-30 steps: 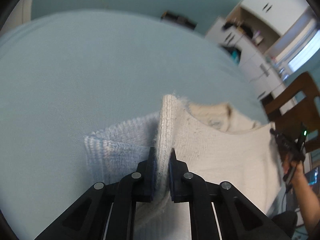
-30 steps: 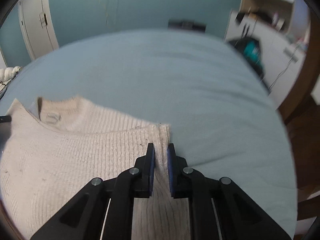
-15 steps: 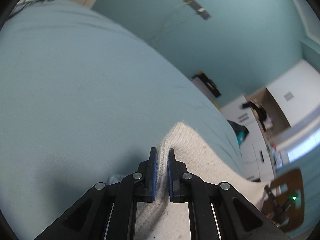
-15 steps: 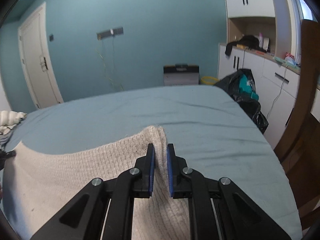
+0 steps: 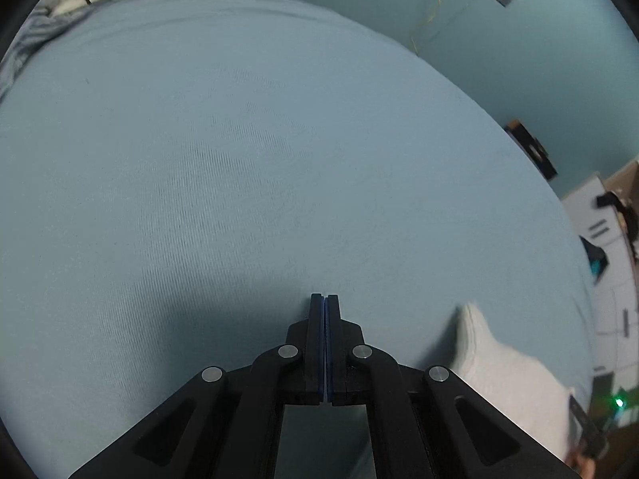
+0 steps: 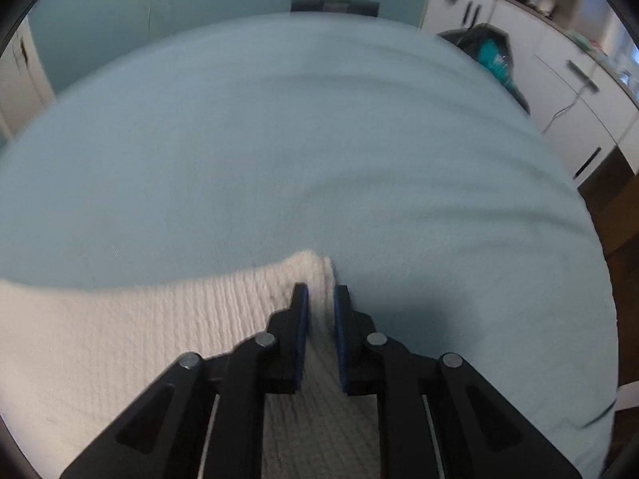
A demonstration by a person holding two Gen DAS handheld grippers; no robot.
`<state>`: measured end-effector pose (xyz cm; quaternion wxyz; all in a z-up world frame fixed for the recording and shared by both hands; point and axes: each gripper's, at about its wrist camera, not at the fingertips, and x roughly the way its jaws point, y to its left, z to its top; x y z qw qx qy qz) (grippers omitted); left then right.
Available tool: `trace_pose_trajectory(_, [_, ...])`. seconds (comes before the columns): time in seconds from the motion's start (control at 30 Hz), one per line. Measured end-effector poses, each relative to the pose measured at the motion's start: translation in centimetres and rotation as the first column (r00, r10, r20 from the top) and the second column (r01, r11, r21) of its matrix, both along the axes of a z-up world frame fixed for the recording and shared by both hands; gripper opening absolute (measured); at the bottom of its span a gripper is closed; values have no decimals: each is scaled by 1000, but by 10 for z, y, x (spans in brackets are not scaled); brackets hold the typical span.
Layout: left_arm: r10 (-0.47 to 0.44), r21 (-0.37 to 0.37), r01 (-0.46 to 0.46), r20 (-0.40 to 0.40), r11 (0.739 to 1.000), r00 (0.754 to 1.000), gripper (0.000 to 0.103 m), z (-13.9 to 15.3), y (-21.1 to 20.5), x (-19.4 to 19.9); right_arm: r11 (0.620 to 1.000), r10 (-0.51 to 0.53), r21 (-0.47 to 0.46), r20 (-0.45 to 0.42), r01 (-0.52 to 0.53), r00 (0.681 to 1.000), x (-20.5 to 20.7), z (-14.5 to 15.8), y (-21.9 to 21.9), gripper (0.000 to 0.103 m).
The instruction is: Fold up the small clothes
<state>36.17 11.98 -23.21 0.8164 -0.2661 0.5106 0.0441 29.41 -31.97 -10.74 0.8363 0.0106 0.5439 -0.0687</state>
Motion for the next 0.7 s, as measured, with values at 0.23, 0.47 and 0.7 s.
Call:
trace_pose_trajectory(0.23, [-204, 150, 197, 34, 969, 978, 1, 75, -2, -54, 965, -171, 224, 131, 139, 976, -54, 86, -57, 77])
trace_pose_trajectory(0.47, [-400, 73, 394, 111, 916, 910, 2, 122, -21, -136, 941, -207, 304, 170, 149, 963, -196, 137, -88, 93])
trace_pose_trajectory(0.7, [-226, -504, 219, 48, 836, 973, 62, 86, 9, -175, 827, -385, 420, -61, 374, 921, -277, 77, -118, 93])
